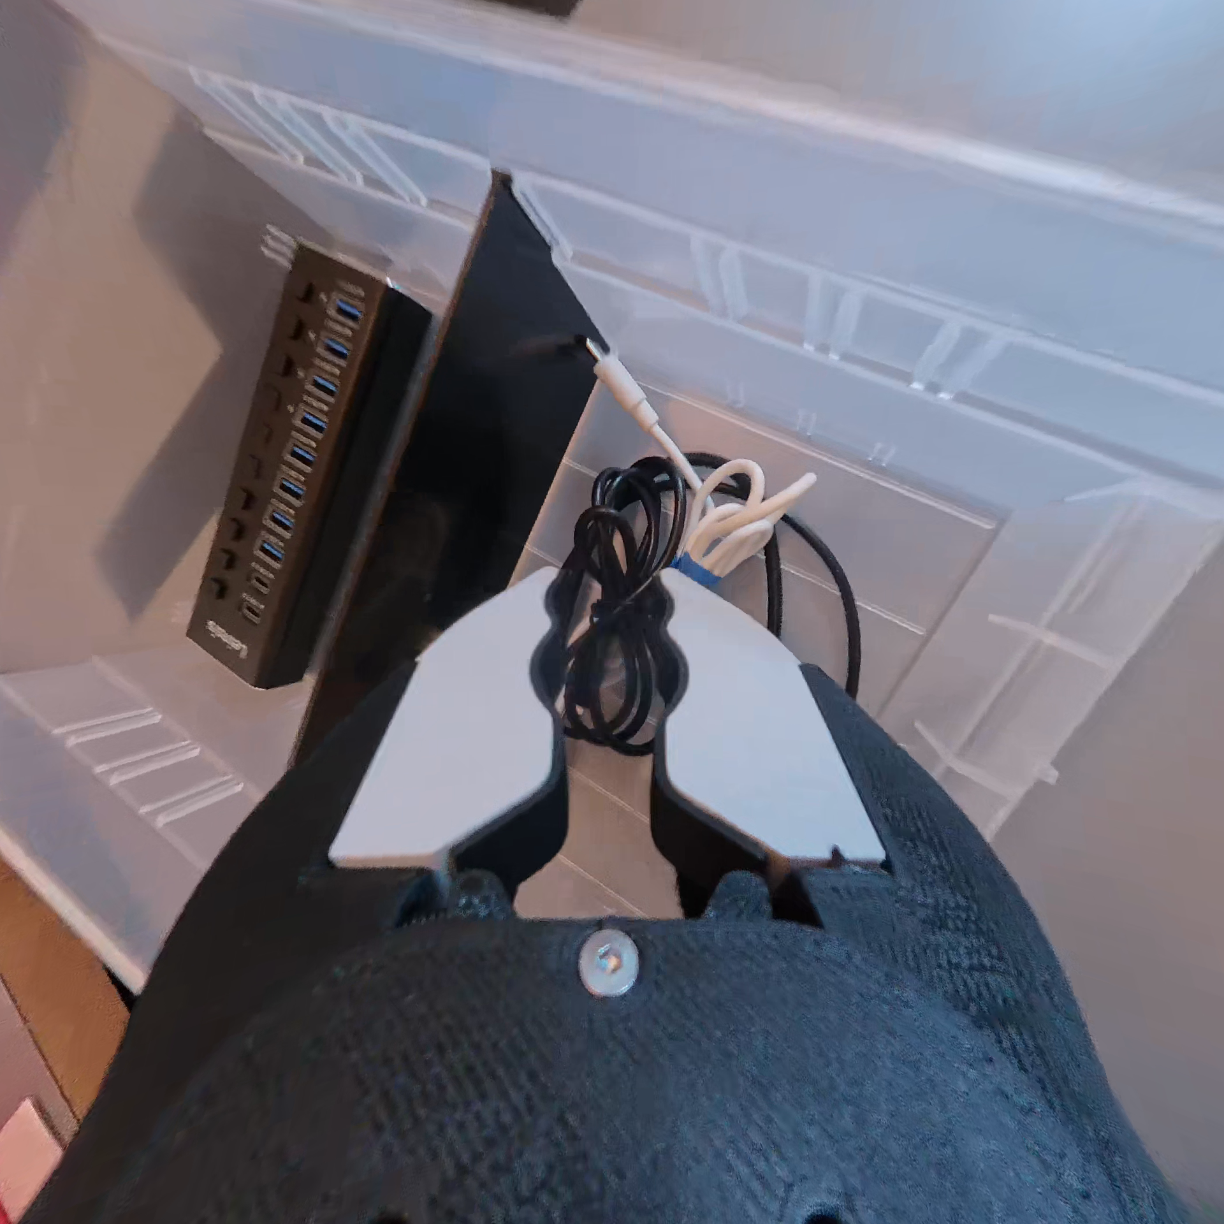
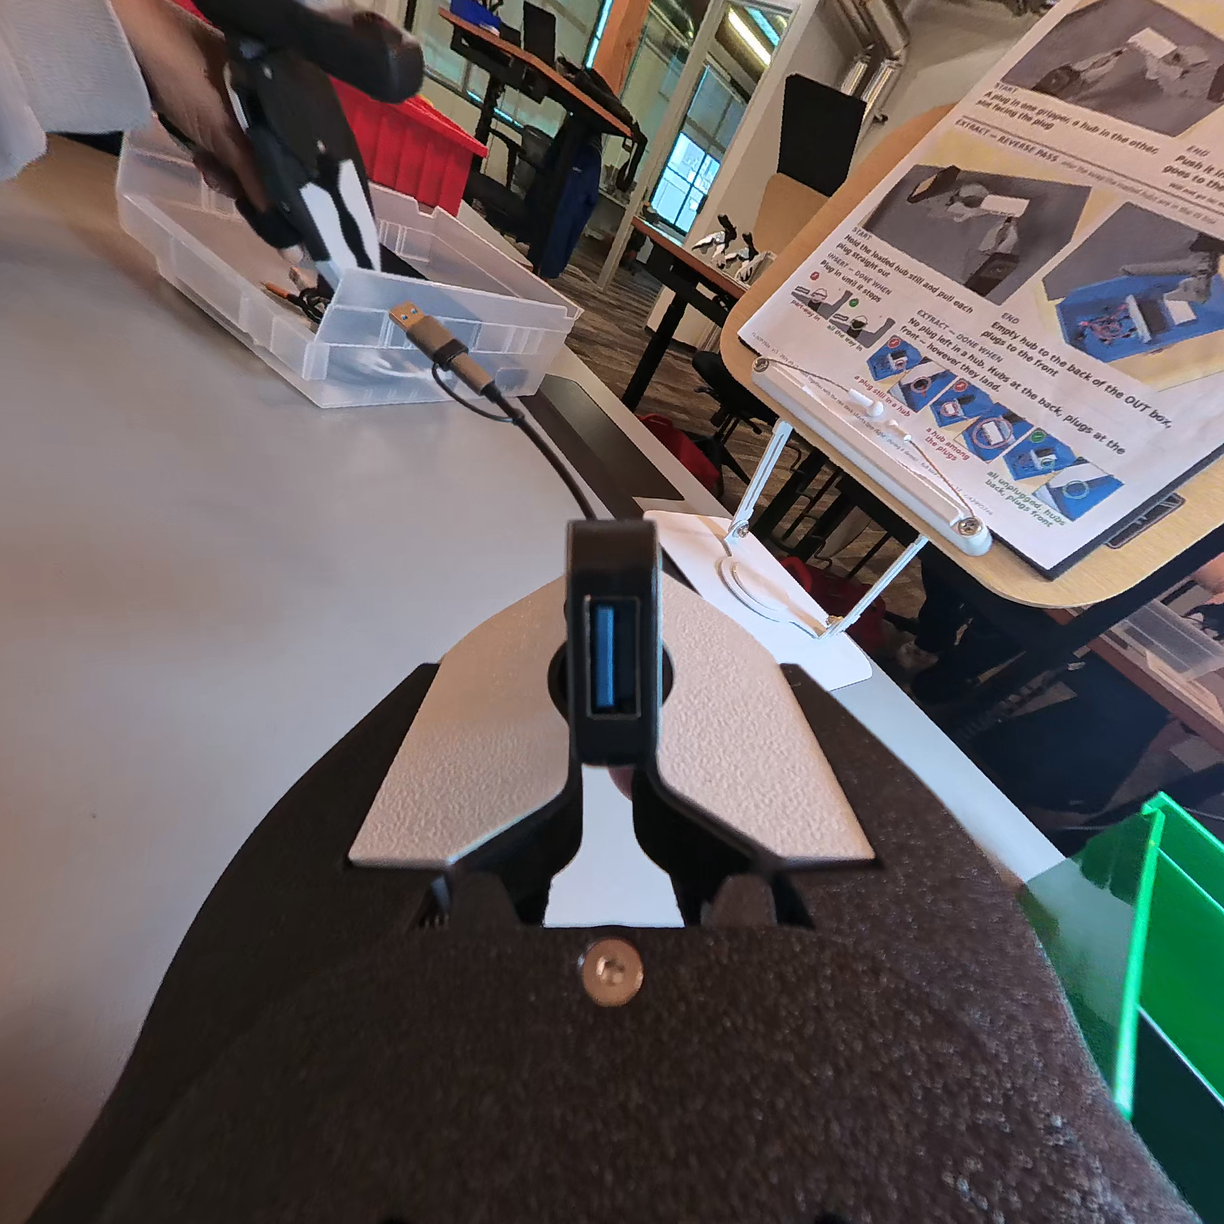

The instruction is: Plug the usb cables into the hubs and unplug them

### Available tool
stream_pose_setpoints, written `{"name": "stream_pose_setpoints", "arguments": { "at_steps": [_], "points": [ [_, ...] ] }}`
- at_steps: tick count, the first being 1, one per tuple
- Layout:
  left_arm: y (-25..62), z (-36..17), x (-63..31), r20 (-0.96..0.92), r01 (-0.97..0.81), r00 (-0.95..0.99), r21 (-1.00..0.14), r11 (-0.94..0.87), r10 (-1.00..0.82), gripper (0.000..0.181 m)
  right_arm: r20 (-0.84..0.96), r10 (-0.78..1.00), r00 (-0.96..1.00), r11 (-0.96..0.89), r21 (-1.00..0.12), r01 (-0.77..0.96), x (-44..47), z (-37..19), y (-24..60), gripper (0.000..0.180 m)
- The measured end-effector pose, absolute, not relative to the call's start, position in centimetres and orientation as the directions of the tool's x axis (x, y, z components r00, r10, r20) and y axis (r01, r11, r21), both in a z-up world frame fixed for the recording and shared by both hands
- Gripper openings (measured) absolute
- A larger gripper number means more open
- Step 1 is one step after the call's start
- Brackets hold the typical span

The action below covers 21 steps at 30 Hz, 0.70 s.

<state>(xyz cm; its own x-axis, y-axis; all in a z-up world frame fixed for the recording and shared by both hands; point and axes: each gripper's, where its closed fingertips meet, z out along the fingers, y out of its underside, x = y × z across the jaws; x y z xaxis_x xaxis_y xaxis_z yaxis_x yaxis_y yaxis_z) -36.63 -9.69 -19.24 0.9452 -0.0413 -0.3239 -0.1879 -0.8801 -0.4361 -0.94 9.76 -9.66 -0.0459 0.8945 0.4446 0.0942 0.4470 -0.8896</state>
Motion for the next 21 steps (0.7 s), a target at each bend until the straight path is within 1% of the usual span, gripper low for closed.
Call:
{"name": "stream_pose_setpoints", "arguments": {
  "at_steps": [1,3,5,8,10,12,15,17,19,21],
  "points": [
    [-9.8,-20.1,-36.8,-0.317,-0.173,0.948,-0.409,-0.896,-0.038,0.027,0.444,0.895,-0.049,0.447,-0.889,0.097,-1.0,-9.8,9.7,0.011],
    [-10.0,-21.1,-37.1,-0.315,-0.158,0.948,-0.374,-0.914,-0.035,0.021,0.447,0.893,-0.057,0.45,-0.887,0.102,-1.0,-10.0,9.5,0.011],
    [-9.8,-21.1,-37.1,-0.321,-0.169,0.946,-0.37,-0.913,-0.044,0.016,0.45,0.891,-0.061,0.454,-0.885,0.103,-1.0,-10.0,9.5,0.011],
    [-9.5,-20.3,-37.2,-0.333,-0.17,0.943,-0.396,-0.902,-0.032,0.016,0.442,0.895,-0.059,0.446,-0.89,0.099,-0.9,-9.9,9.6,0.011],
    [-9.2,-18.3,-37.0,-0.34,-0.167,0.94,-0.46,-0.872,-0.001,0.015,0.439,0.897,-0.056,0.442,-0.892,0.098,-0.8,-9.8,9.7,0.011],
    [-8.7,-15.2,-36.4,-0.345,-0.175,0.938,-0.557,-0.812,0.034,0.015,0.435,0.899,-0.054,0.438,-0.895,0.087,-0.7,-9.7,9.8,0.011],
    [-7.7,-9.2,-34.1,-0.332,-0.221,0.942,-0.722,-0.656,0.049,0.015,0.428,0.901,-0.066,0.432,-0.899,0.069,-0.6,-9.3,9.6,0.011],
    [-7.0,-5.5,-31.6,-0.321,-0.258,0.947,-0.804,-0.537,0.026,0.015,0.437,0.896,-0.081,0.442,-0.895,0.065,-0.6,-9.1,9.2,0.011],
    [-6.5,-2.9,-28.6,-0.318,-0.298,0.948,-0.847,-0.441,-0.03,0.015,0.451,0.888,-0.091,0.457,-0.888,0.055,-0.6,-8.8,8.7,0.011],
    [-5.7,-1.4,-25.0,-0.282,-0.31,0.951,-0.879,-0.362,-0.13,0.015,0.453,0.886,-0.102,0.459,-0.887,0.045,-0.6,-8.6,8.2,0.011]
  ]
}}
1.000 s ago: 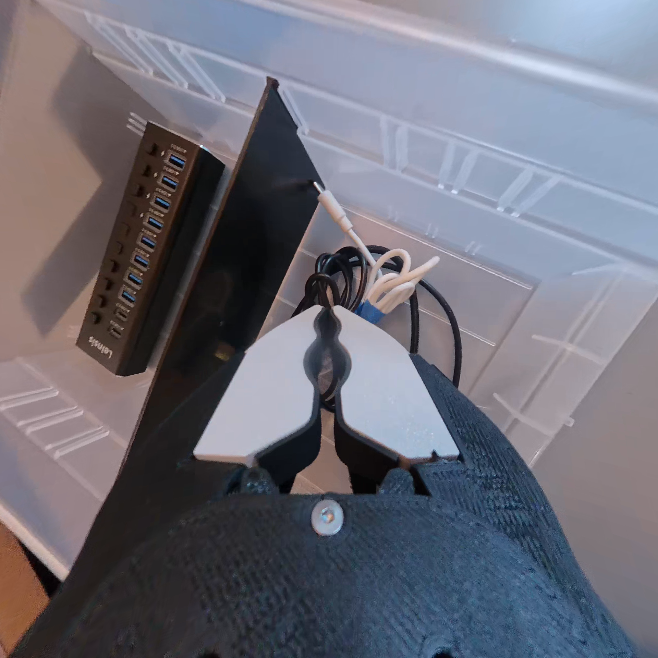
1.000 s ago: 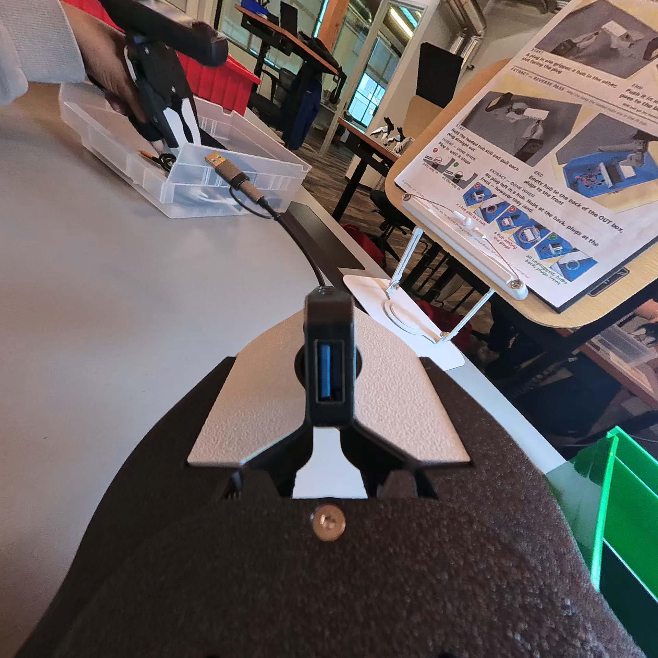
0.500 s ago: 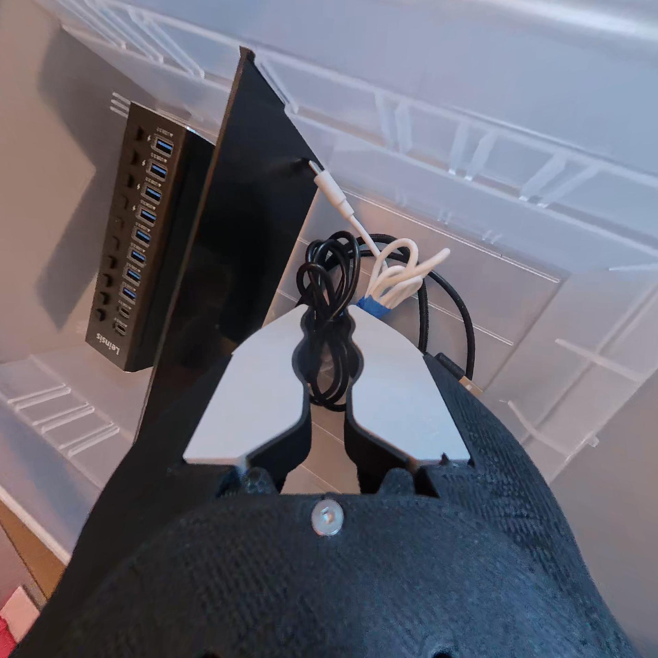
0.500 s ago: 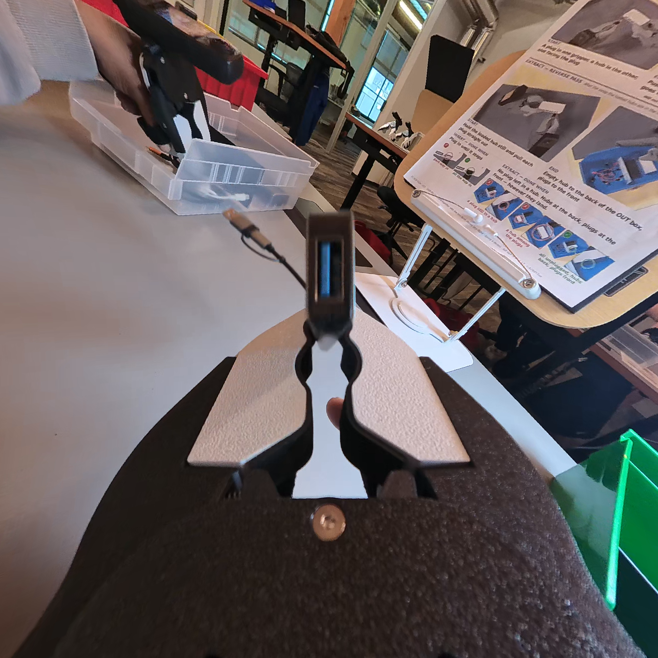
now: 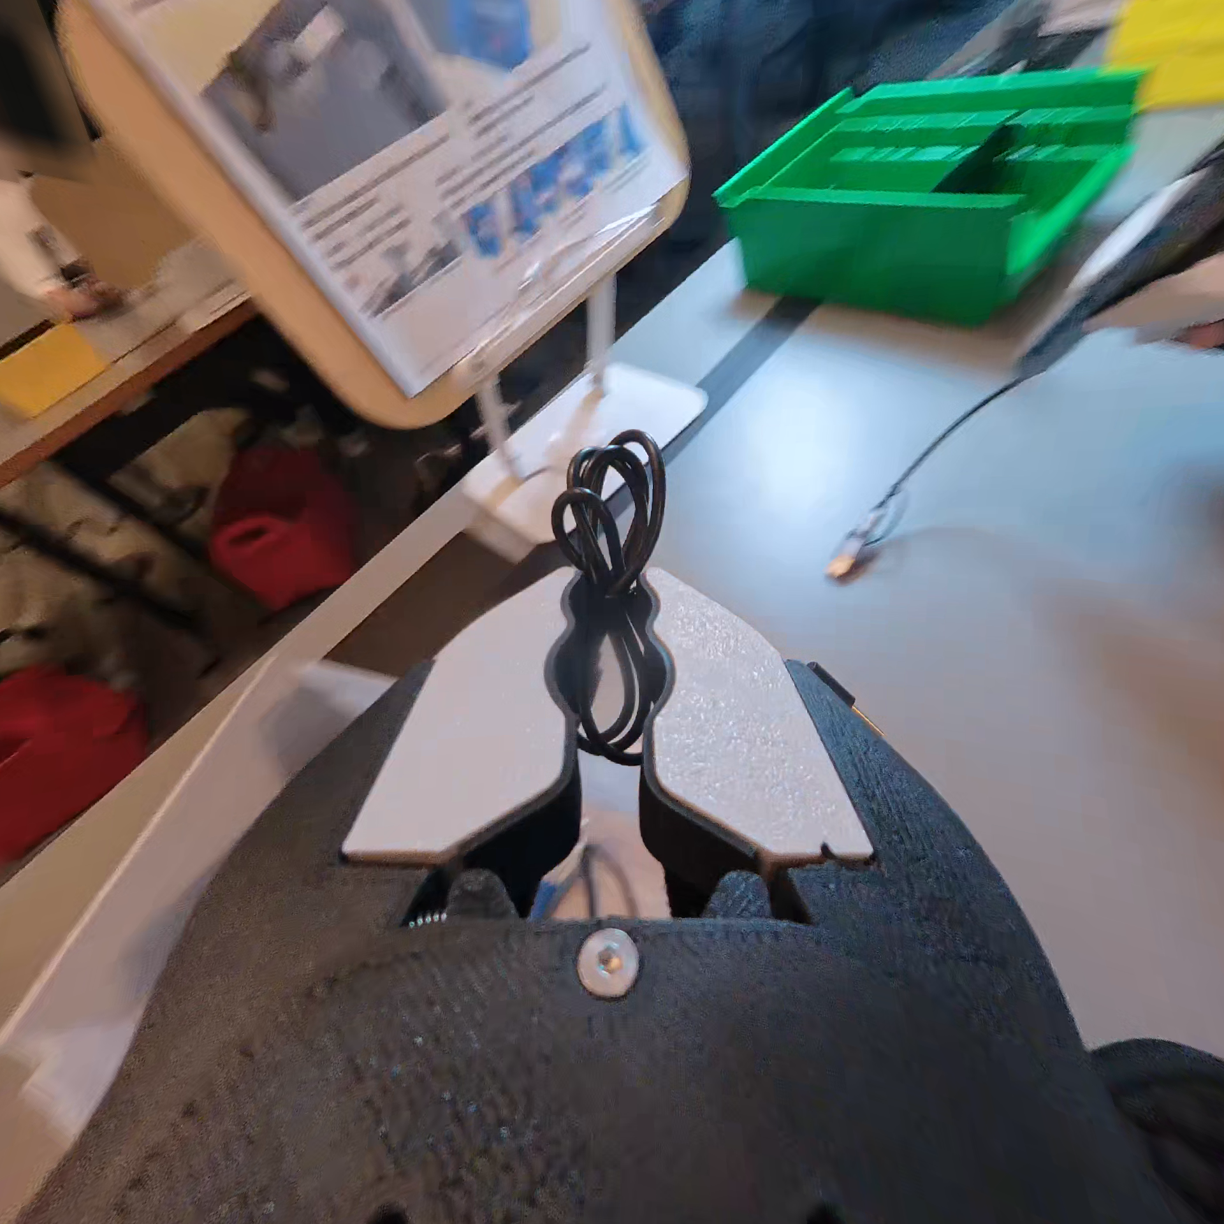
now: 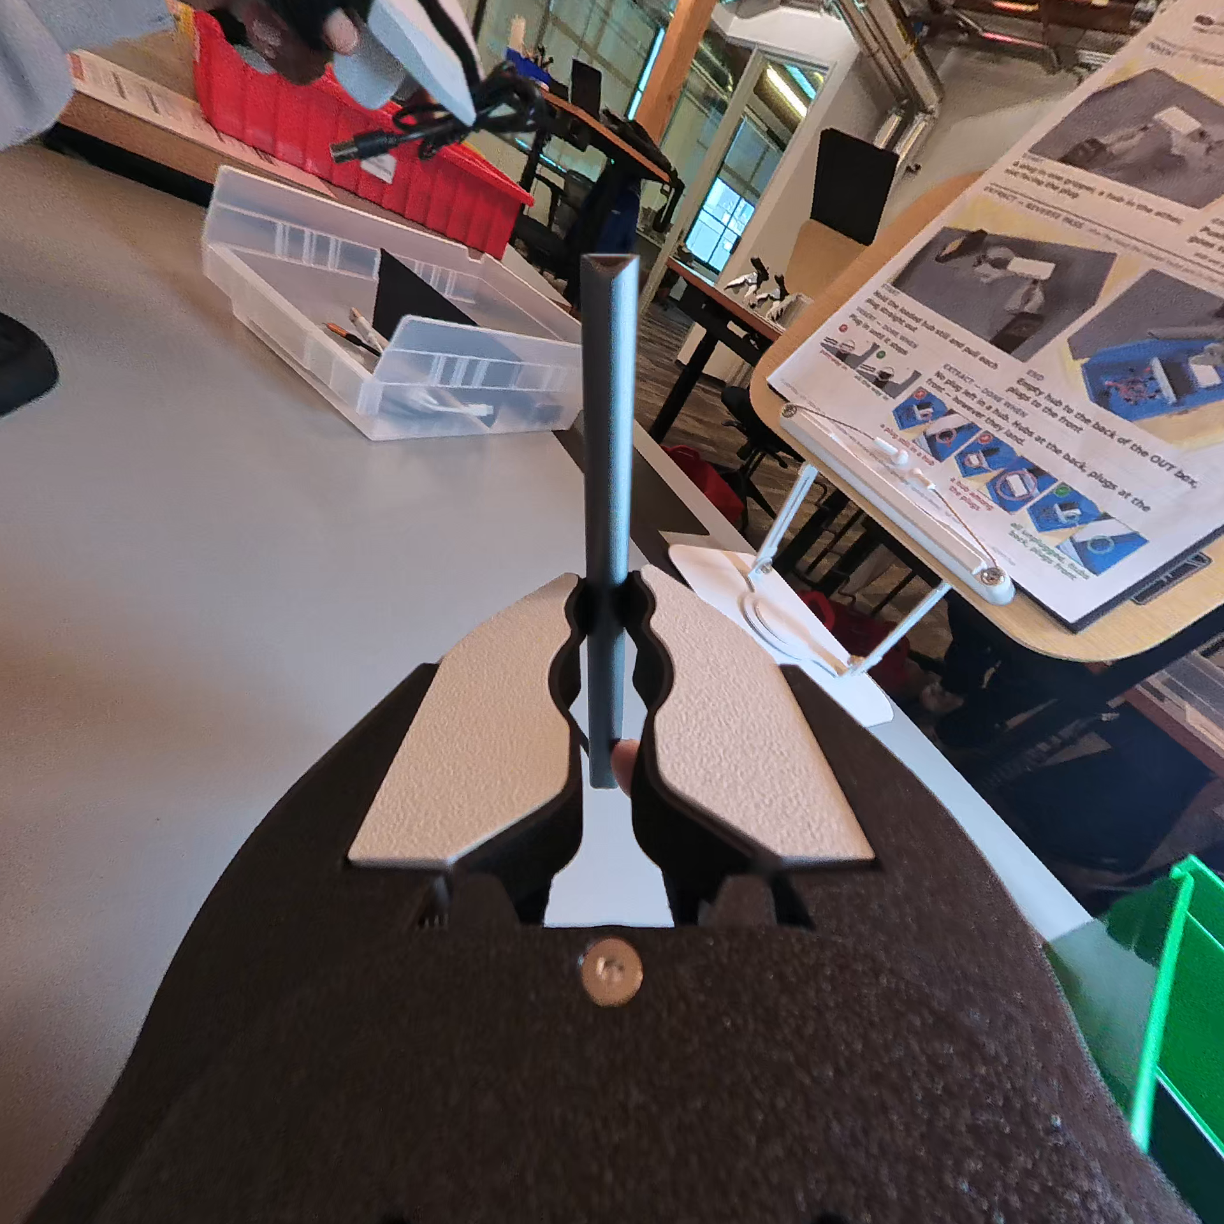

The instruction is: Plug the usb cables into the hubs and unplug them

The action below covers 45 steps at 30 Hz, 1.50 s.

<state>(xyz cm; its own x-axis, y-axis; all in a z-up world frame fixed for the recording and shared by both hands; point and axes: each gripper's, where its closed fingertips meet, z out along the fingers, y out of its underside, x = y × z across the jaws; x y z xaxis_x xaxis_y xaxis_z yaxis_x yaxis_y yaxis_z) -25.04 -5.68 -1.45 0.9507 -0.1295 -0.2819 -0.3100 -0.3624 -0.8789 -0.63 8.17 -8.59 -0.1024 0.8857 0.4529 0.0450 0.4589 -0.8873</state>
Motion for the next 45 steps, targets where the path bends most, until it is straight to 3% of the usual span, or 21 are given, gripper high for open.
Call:
{"name": "stream_pose_setpoints", "arguments": {
  "at_steps": [4,7,11,16,23,30,39,45],
  "points": [
    [-3.5,-0.9,-17.6,-0.083,-0.193,0.915,-0.949,-0.249,-0.394,0.015,0.446,0.885,-0.13,0.452,-0.892,0.015,-0.7,-7.9,6.9,0.011],
    [-1.6,-1.9,-13.7,0.118,-0.033,0.845,-0.962,-0.271,-0.522,0.014,0.435,0.888,-0.152,0.437,-0.899,-0.018,-0.5,-7.1,6.1,0.011],
    [1.3,-6.3,-11.0,0.275,0.049,0.814,-0.91,-0.411,-0.512,0.014,0.416,0.89,-0.184,0.412,-0.909,-0.061,0.1,-6.0,5.3,0.011],
    [3.2,-12.9,-10.6,0.328,0.034,0.852,-0.811,-0.584,-0.407,0.015,0.36,0.901,-0.24,0.346,-0.933,-0.1,0.9,-4.9,4.9,0.011],
    [3.9,-12.9,-10.7,0.276,0.026,0.883,-0.836,-0.548,-0.379,0.024,0.29,0.918,-0.271,0.267,-0.956,-0.121,1.3,-4.2,5.0,0.011],
    [3.4,-11.1,-7.9,0.083,-0.163,0.869,-0.882,-0.441,-0.488,0.024,0.27,0.921,-0.281,0.233,-0.959,-0.159,1.7,-3.1,4.7,0.011],
    [2.1,-8.0,2.3,-0.299,-0.482,0.661,-0.872,-0.084,-0.688,0.03,0.225,0.851,-0.474,0.069,-0.944,-0.324,4.0,0.3,1.0,0.011],
    [1.7,-7.0,3.4,-0.48,-0.598,0.598,-0.8,0.042,-0.642,0.014,0.308,0.812,-0.495,0.138,-0.927,-0.35,4.1,0.1,-1.2,0.011]
  ]
}}
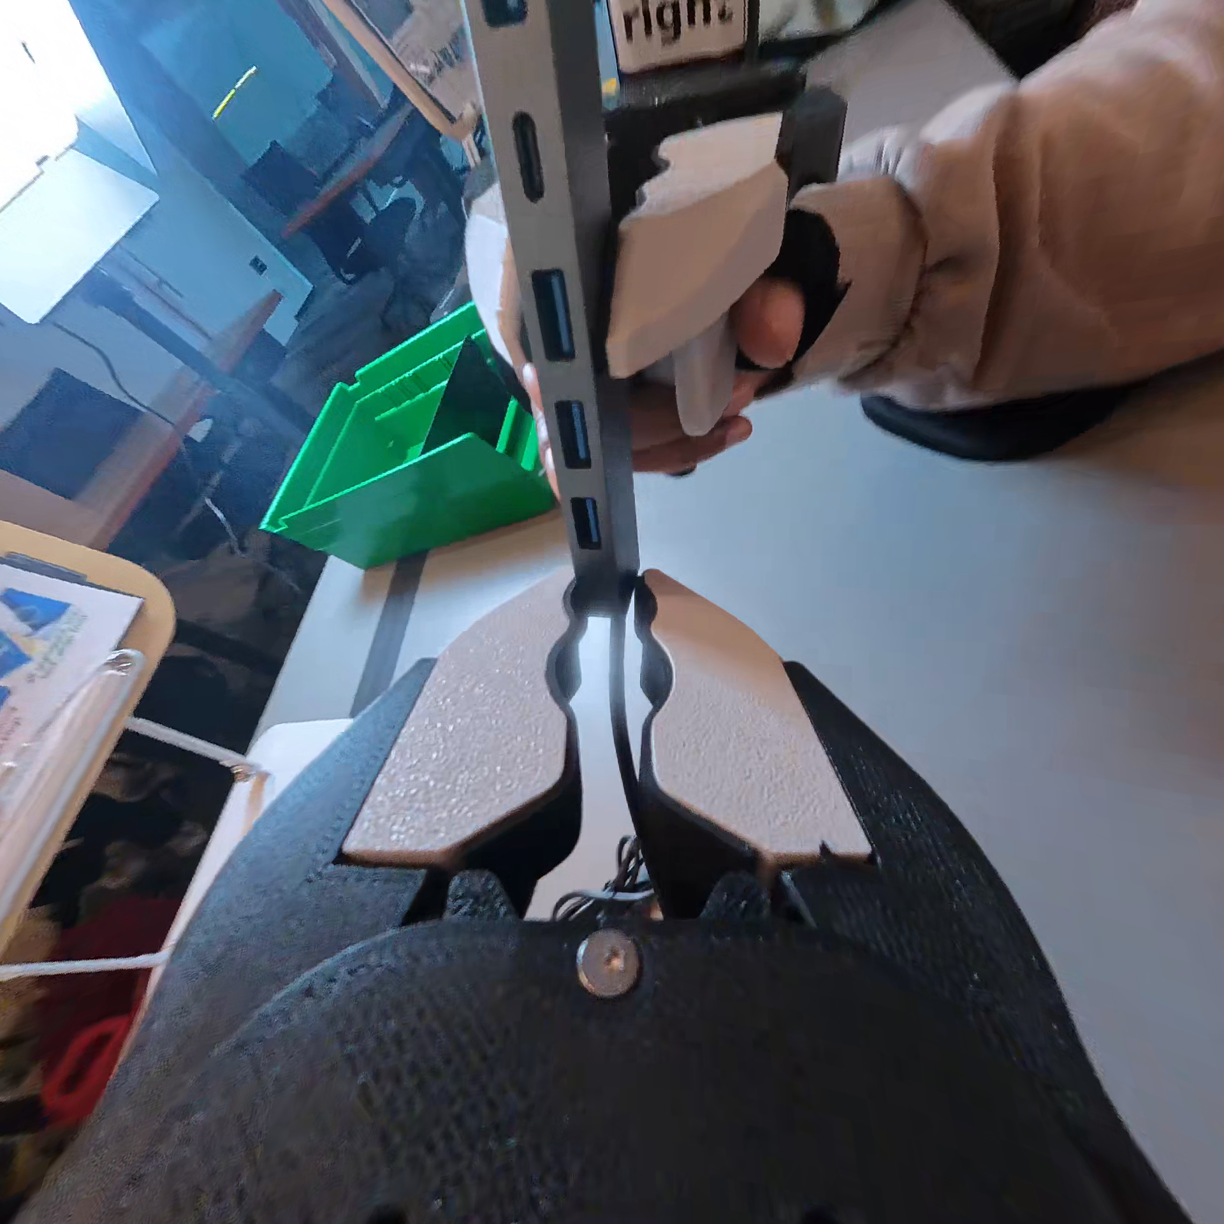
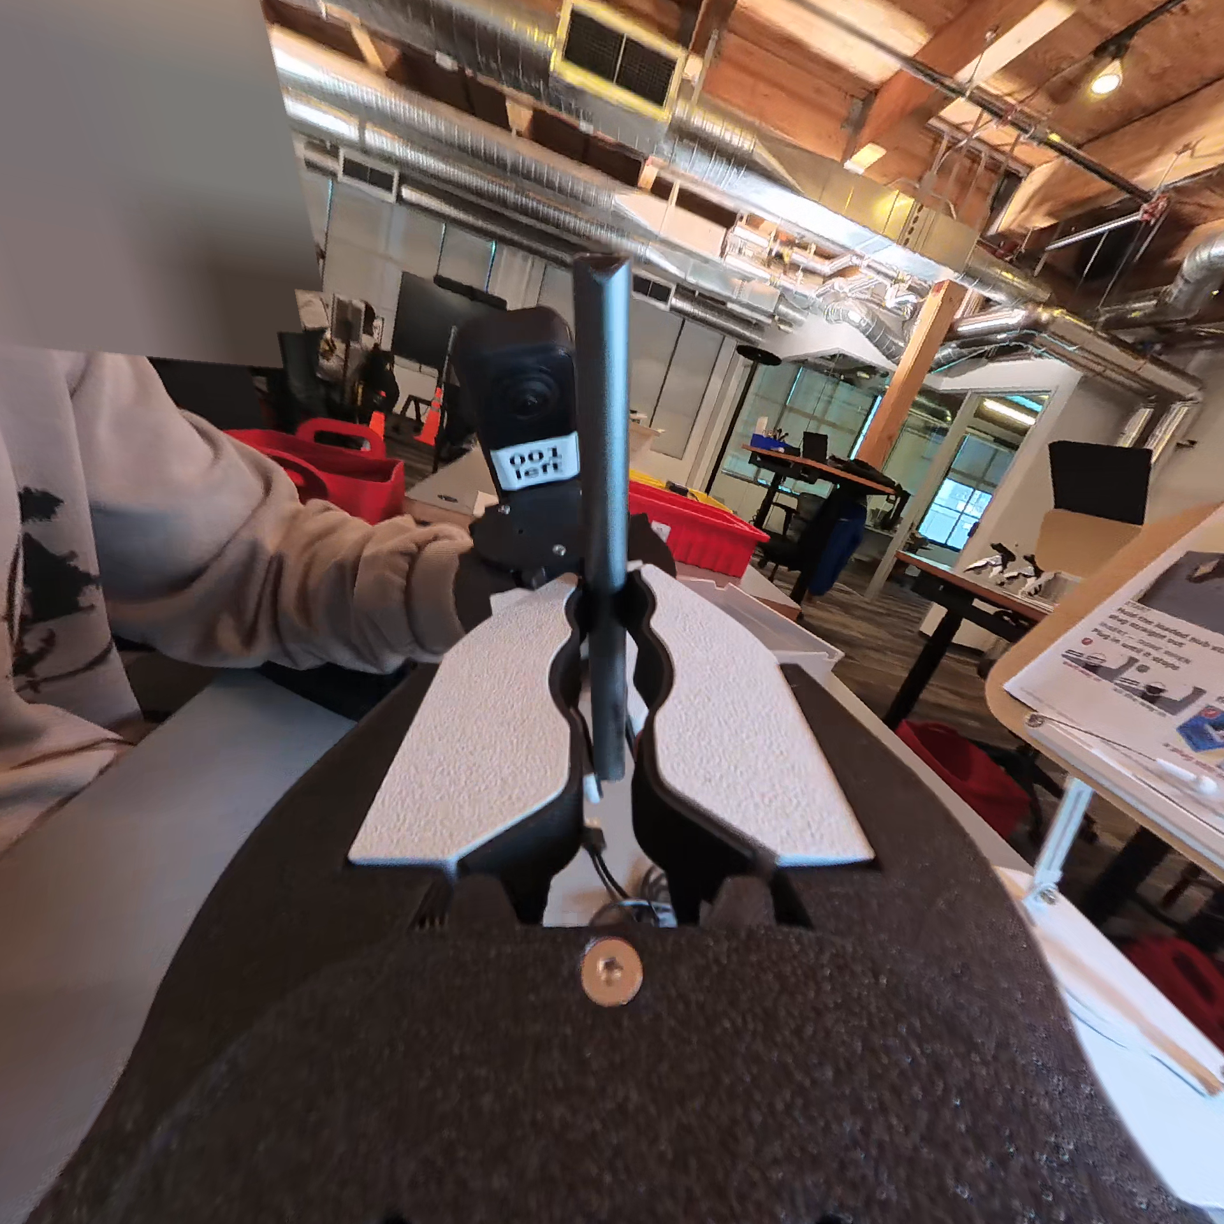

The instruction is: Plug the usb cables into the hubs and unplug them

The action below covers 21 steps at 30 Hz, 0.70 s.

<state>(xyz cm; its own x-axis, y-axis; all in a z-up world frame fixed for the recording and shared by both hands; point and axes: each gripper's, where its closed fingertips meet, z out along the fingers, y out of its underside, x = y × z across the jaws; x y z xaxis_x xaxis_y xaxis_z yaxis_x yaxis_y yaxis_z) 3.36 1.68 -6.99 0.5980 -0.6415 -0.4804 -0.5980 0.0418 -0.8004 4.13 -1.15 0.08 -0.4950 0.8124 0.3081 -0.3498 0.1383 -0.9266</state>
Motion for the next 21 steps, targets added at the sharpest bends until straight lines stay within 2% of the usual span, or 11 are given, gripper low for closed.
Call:
{"name": "stream_pose_setpoints", "arguments": {
  "at_steps": [4,10,15,18,21],
  "points": [
    [1.4,-8.2,0.7,-0.621,-0.757,0.5,-0.652,0.044,-0.603,0.013,0.47,0.772,-0.429,0.381,-0.881,-0.28,3.1,-2.4,-1.4,0.012],
    [0.8,-10.8,-2.3,-0.737,-0.914,0.306,-0.405,0.031,-0.603,0.011,0.674,0.643,-0.363,0.673,-0.724,-0.153,1.5,-6.5,-1.8,0.013],
    [0.5,-13.4,-2.4,-0.71,-0.945,0.237,-0.328,0.013,-0.664,0.011,0.705,0.607,-0.367,0.728,-0.678,-0.101,0.9,-9.0,-2.3,0.02],
    [0.7,-14.6,-2.4,-0.684,-0.947,0.237,-0.321,-0.006,-0.69,0.011,0.709,0.61,-0.352,0.741,-0.668,-0.061,0.7,-10.0,-1.8,0.022],
    [0.7,-15.3,-2.5,-0.653,-0.941,0.261,-0.337,-0.036,-0.711,0.011,0.722,0.6,-0.344,0.758,-0.65,-0.043,0.5,-10.9,-1.6,0.013]
  ]
}}
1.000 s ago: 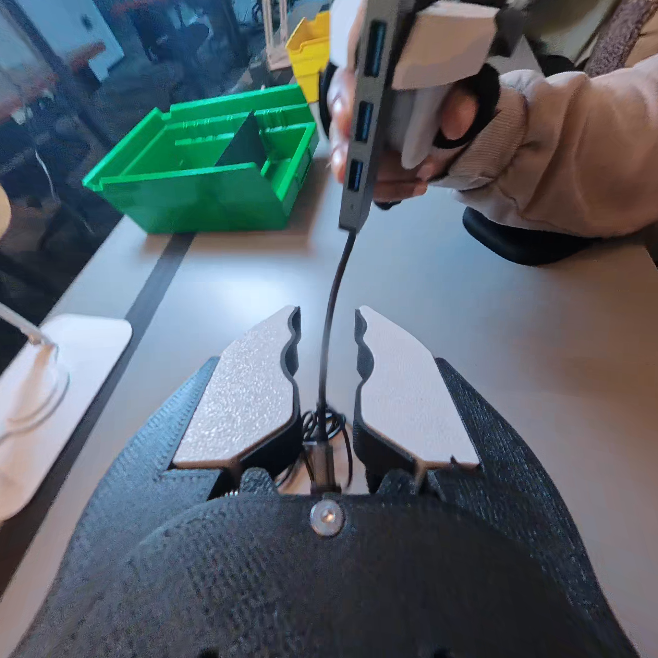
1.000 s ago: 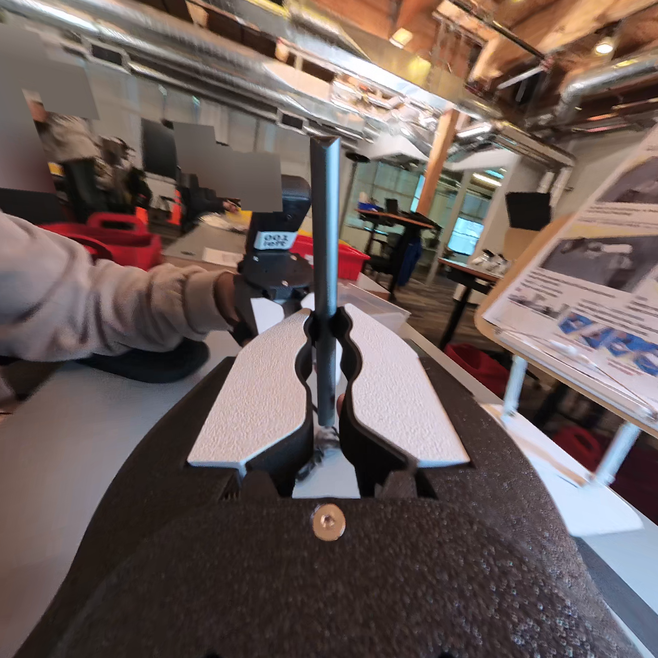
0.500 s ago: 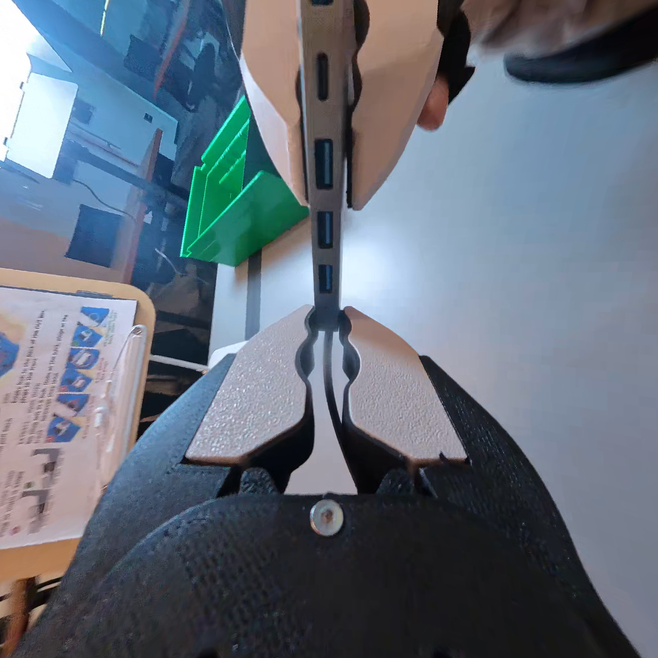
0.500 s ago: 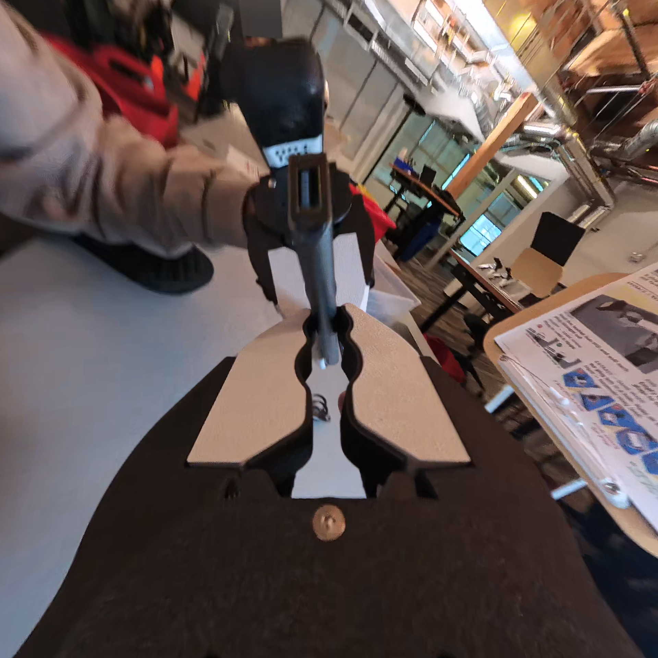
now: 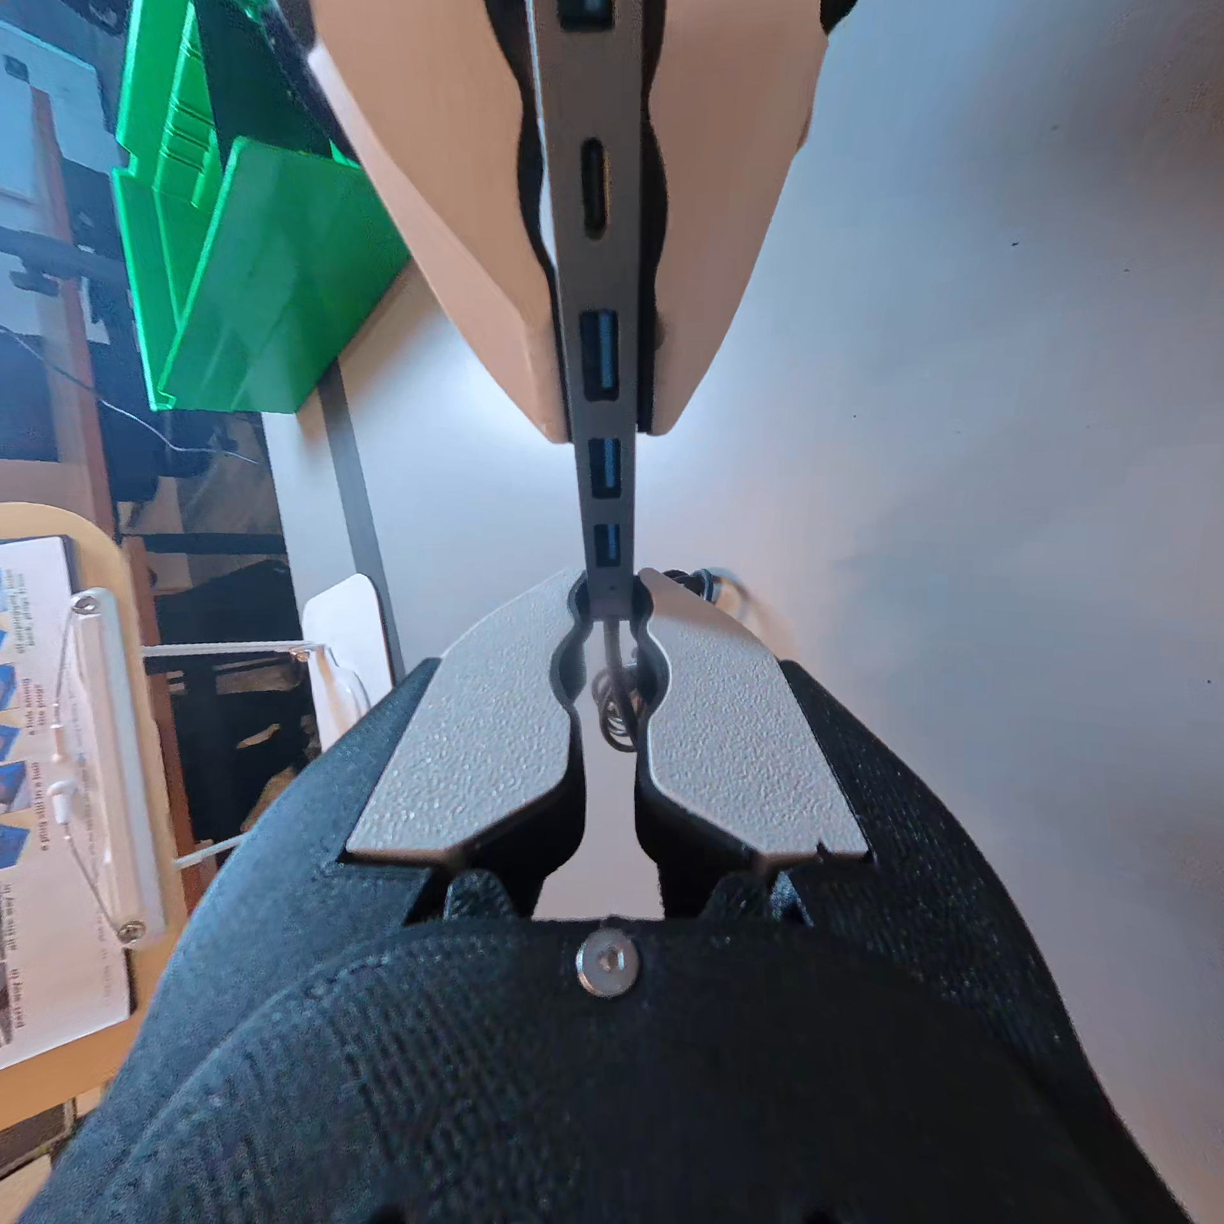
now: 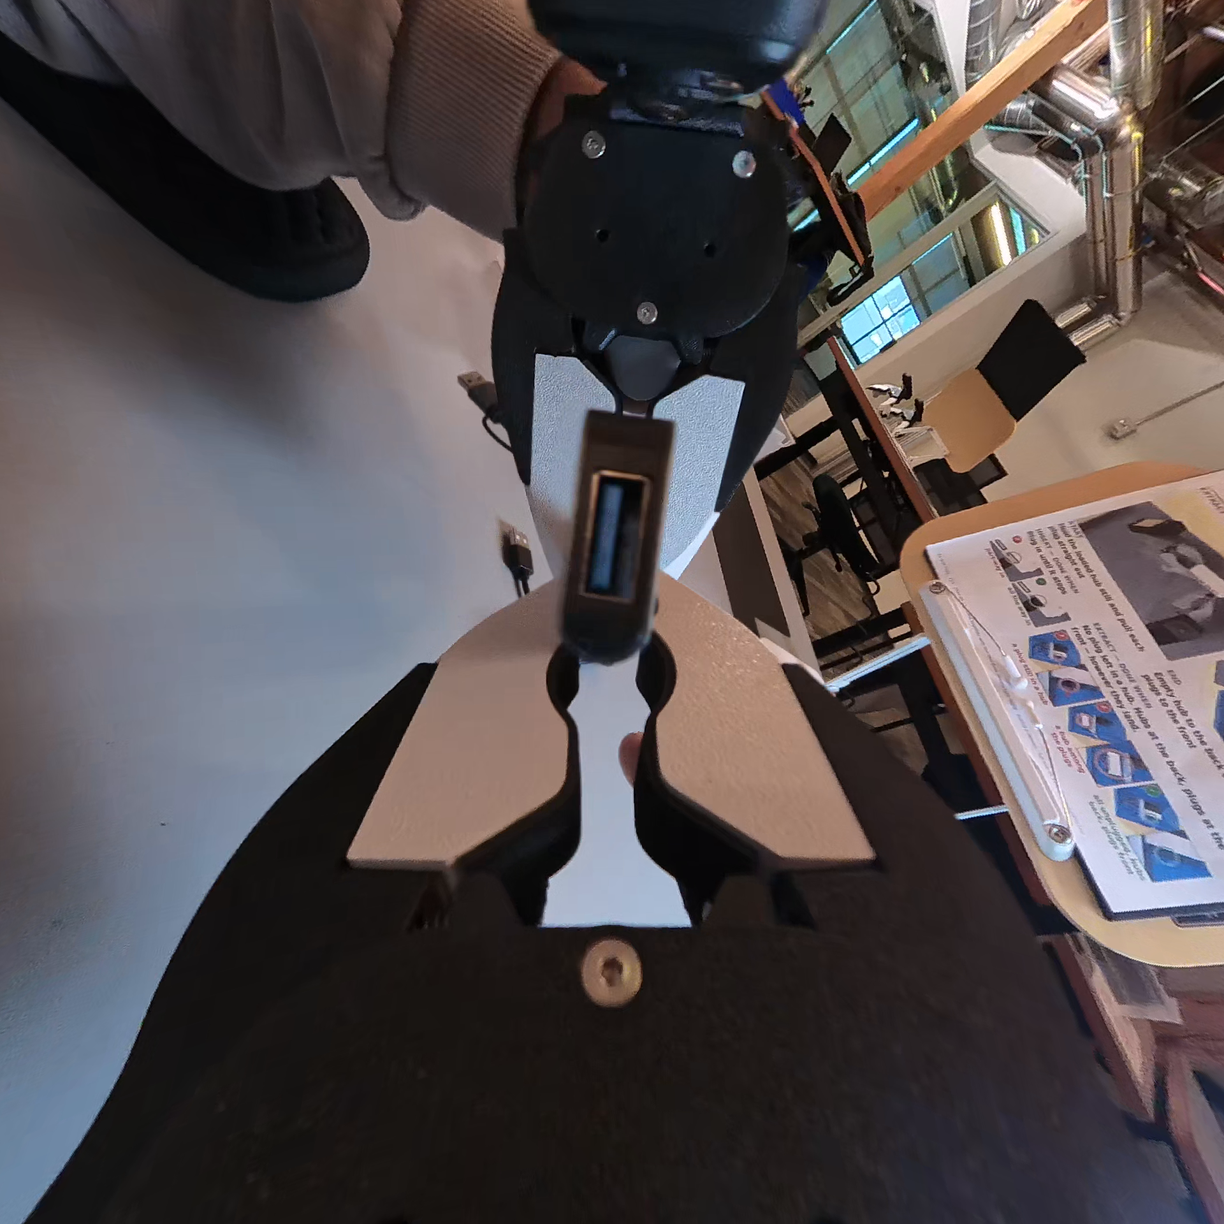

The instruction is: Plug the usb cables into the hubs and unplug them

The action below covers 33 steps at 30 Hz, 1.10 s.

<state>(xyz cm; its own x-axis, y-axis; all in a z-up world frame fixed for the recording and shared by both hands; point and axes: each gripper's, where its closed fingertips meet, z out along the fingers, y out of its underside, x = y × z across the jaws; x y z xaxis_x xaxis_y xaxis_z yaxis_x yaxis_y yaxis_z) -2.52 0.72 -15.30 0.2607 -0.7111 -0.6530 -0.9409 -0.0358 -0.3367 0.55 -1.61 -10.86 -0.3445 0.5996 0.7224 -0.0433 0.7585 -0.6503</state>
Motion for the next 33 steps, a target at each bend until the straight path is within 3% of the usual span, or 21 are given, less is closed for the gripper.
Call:
{"name": "stream_pose_setpoints", "arguments": {
  "at_steps": [3,8,10,13,16,20,24,27,30,33],
  "points": [
    [0.8,-15.2,-2.8,-0.625,-0.916,0.313,-0.397,-0.055,-0.715,0.012,0.73,0.6,-0.327,0.773,-0.634,0.004,0.2,-11.2,-1.1,0.013],
    [1.1,-10.6,-6.9,-0.461,-0.679,0.617,-0.721,-0.136,-0.637,0.017,0.698,0.667,-0.26,0.728,-0.685,0.031,1.3,-8.7,1.8,0.012],
    [1.0,-10.6,-10.5,-0.374,-0.59,0.719,-0.774,-0.23,-0.586,0.018,0.671,0.711,-0.211,0.689,-0.724,0.019,2.3,-7.0,3.5,0.011],
    [0.0,-15.2,-14.4,-0.331,-0.629,0.734,-0.661,-0.409,-0.593,0.02,0.608,0.787,-0.108,0.609,-0.793,-0.023,3.8,-4.1,6.4,0.011],
    [0.2,-19.0,-15.2,-0.384,-0.724,0.672,-0.518,-0.455,-0.632,0.025,0.539,0.842,-0.031,0.537,-0.842,-0.049,4.9,-2.8,9.1,0.012],
    [1.7,-19.5,-11.3,-0.383,-0.813,0.534,-0.477,-0.334,-0.753,0.03,0.493,0.869,0.036,0.494,-0.868,-0.052,5.9,-2.0,11.5,0.012],
    [2.4,-21.4,-8.7,-0.319,-0.934,0.307,-0.281,-0.22,-0.897,0.039,0.466,0.881,0.083,0.47,-0.881,-0.051,6.9,-1.6,13.3,0.011],
    [3.0,-22.7,-7.9,-0.213,-0.961,0.229,-0.207,-0.185,-0.95,0.031,0.451,0.886,0.105,0.457,-0.889,-0.038,7.5,-1.9,14.3,0.012],
    [3.9,-22.6,-8.6,-0.093,-0.892,0.419,-0.23,-0.39,-0.903,0.017,0.443,0.888,0.126,0.449,-0.893,-0.022,8.0,-2.2,15.3,0.011],
    [3.6,-22.6,-10.0,0.095,-0.675,0.695,-0.257,-0.692,-0.713,0.016,0.443,0.885,0.146,0.449,-0.893,-0.012,8.6,-2.2,16.0,0.011]
  ]
}}
